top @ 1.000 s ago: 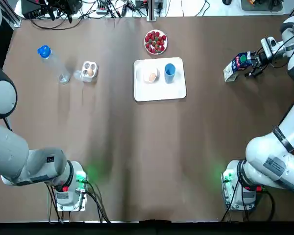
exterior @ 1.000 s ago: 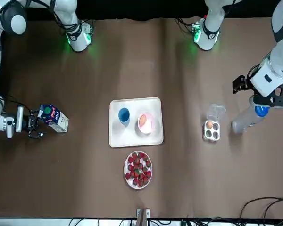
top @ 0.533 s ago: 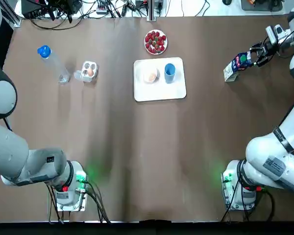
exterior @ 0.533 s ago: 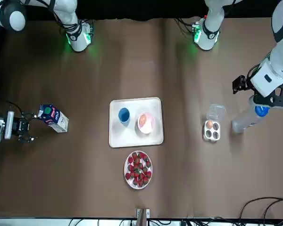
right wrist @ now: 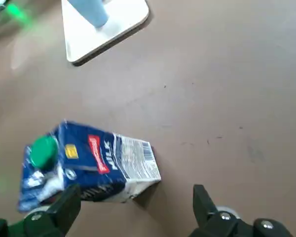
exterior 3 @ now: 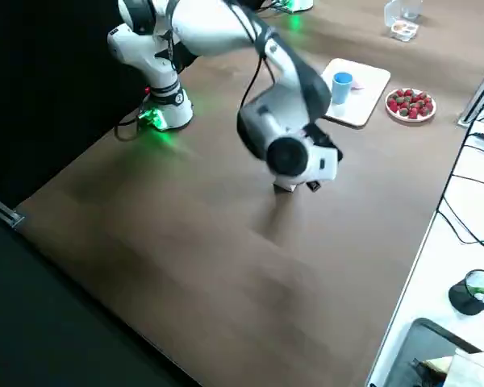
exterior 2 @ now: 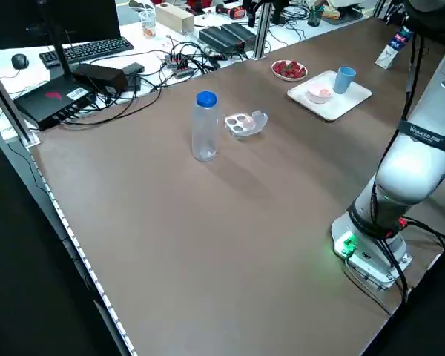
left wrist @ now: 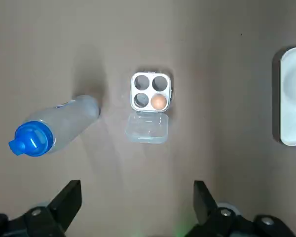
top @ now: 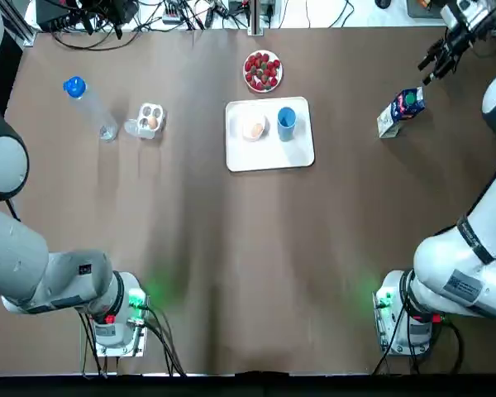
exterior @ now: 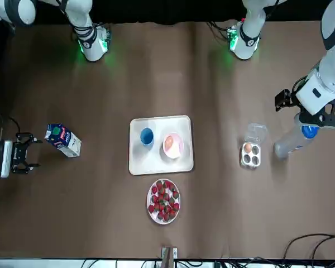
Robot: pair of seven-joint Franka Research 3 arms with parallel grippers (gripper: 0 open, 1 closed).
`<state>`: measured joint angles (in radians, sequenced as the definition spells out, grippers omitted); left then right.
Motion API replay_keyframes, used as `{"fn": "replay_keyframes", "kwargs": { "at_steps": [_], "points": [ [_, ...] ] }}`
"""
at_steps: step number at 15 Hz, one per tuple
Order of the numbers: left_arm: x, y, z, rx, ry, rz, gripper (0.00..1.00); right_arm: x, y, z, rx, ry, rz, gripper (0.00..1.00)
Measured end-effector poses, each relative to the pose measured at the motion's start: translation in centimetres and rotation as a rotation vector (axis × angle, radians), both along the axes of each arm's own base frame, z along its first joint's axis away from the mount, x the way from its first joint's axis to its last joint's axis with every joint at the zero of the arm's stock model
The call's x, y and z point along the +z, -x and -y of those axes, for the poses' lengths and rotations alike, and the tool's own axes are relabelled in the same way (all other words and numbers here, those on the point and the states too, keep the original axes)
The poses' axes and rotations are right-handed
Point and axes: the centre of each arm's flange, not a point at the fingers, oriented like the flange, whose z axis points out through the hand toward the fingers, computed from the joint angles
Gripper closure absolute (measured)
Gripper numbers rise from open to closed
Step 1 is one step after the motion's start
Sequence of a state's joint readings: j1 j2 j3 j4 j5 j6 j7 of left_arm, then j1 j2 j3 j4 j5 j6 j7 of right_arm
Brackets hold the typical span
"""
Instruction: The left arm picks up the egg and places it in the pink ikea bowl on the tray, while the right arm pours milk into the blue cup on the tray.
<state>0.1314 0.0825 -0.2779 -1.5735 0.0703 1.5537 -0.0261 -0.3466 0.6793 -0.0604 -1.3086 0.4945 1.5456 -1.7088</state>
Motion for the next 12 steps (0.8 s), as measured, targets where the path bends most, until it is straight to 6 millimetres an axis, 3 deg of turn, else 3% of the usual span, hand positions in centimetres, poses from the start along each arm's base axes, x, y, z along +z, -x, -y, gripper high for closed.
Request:
{"fn": "replay_keyframes", "kwargs": {
  "at_steps": [6,12],
  "points": [
    [0.0,0.0,0.1,-0.001,0.0,0.0,0.0,7.8,-0.6,-3.4,-0.108,0.161,-0.04,0.0],
    [0.0,0.0,0.1,-0.001,0.0,0.0,0.0,13.7,-1.1,-10.1,-0.268,0.275,-0.093,0.0]
  ]
}}
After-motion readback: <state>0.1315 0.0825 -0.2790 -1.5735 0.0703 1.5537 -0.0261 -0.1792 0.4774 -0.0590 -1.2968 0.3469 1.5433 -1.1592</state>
